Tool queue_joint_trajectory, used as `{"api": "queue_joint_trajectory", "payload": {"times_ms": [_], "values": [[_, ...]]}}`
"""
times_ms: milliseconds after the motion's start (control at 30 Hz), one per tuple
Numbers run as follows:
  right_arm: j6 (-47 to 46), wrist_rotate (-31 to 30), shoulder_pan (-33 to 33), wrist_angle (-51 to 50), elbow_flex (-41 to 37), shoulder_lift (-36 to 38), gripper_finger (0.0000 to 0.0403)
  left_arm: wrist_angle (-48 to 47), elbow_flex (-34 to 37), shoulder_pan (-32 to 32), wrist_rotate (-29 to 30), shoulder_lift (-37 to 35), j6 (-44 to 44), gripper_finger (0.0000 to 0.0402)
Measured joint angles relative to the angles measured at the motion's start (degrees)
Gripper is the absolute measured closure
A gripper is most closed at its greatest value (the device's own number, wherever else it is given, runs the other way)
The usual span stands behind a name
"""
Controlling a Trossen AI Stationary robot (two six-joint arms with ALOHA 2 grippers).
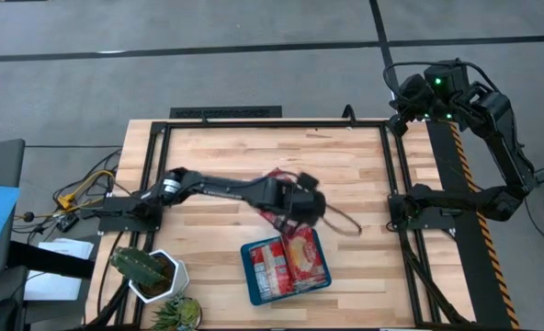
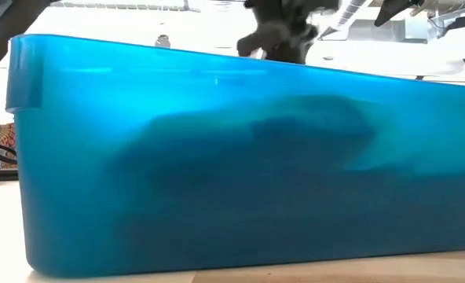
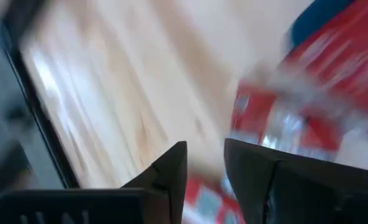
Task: Sort popcorn bags into baskets
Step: Put the popcorn bag into the blue bin
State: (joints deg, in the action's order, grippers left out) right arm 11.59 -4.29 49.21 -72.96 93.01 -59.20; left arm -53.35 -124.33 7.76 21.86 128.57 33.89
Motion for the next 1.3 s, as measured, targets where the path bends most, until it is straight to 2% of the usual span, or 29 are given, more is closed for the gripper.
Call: {"api": "queue_joint_trajectory", "payload": {"times_ms": [67,167,233,367,567,733,1000,1167,1233,1300], "values": [[0.2,0.0,0.0,0.0,0.0,0.0,0.0373,-4.2,0.0,-1.1,-2.1,0.1,-5.6,0.0321],[0.8,0.0,0.0,0.0,0.0,0.0,0.0378,-7.7,0.0,-0.9,-9.2,0.0,-10.4,0.0349],[0.9,0.0,0.0,0.1,0.0,0.0,0.0380,-8.2,0.0,0.0,-11.1,0.0,-11.0,0.0369],[1.0,0.0,0.0,0.1,0.0,0.0,0.0381,-4.7,2.3,2.1,-11.1,-0.1,-8.5,0.0398],[1.1,0.0,0.0,0.1,0.0,0.0,0.0369,-1.0,7.4,3.4,-11.1,0.0,-10.9,0.0395],[1.1,0.0,0.0,0.1,0.0,0.0,0.0370,-0.2,6.6,3.7,-11.7,0.0,-9.6,0.0400],[1.0,0.0,0.0,0.1,0.0,0.0,0.0381,0.8,7.4,3.5,-18.1,0.0,-8.1,0.0400],[0.9,0.0,0.0,0.1,0.0,0.0,0.0374,3.1,8.3,2.8,-23.2,0.0,-5.9,0.0401],[0.9,0.0,0.0,0.1,0.0,0.0,0.0370,3.8,8.4,2.9,-23.9,0.0,-3.4,0.0401],[0.9,0.0,0.0,0.1,0.0,0.0,0.0368,4.0,8.2,3.0,-21.5,0.0,-1.5,0.0401]]}}
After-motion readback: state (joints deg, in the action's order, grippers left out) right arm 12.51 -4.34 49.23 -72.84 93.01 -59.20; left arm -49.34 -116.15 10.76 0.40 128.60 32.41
